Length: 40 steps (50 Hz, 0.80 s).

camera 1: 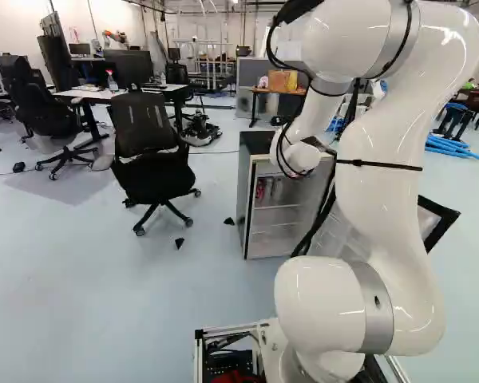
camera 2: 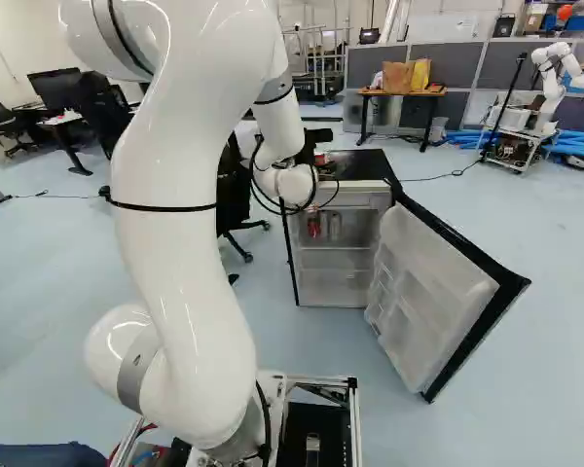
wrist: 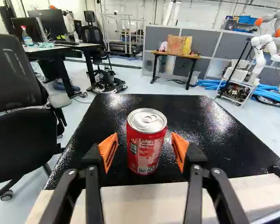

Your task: Grab a drink from the fridge

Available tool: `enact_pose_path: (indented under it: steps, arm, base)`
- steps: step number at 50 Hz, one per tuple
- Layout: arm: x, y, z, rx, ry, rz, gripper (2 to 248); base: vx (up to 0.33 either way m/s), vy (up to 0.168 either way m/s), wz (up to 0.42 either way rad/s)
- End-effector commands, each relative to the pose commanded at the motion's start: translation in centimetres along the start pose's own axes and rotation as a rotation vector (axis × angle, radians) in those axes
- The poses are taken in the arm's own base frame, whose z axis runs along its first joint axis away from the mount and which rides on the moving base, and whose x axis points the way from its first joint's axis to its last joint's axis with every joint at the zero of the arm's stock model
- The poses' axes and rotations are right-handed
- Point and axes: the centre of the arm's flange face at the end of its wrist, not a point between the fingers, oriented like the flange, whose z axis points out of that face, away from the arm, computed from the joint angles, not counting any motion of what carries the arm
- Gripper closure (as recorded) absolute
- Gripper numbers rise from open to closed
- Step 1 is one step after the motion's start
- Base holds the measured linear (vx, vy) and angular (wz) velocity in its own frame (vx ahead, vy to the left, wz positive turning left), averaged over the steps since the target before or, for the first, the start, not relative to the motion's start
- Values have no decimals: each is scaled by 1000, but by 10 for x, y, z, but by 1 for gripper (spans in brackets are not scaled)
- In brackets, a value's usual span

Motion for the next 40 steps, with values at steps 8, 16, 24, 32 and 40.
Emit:
enact_pose_path:
  steps: [8, 16, 24, 32, 40]
  arm:
    - [0, 0, -3, -1, -2, 0, 18]
    - [-2, 0, -15, -4, -9, 3, 3]
    - [-4, 1, -30, -8, -18, 5, 3]
    - [-6, 1, -46, -13, -27, 8, 3]
    - [-9, 3, -62, -20, -35, 11, 3]
  base:
    - [0, 0, 0]
    - [0, 0, 0]
    - [0, 0, 0]
    - [0, 0, 0]
    - [0, 0, 0]
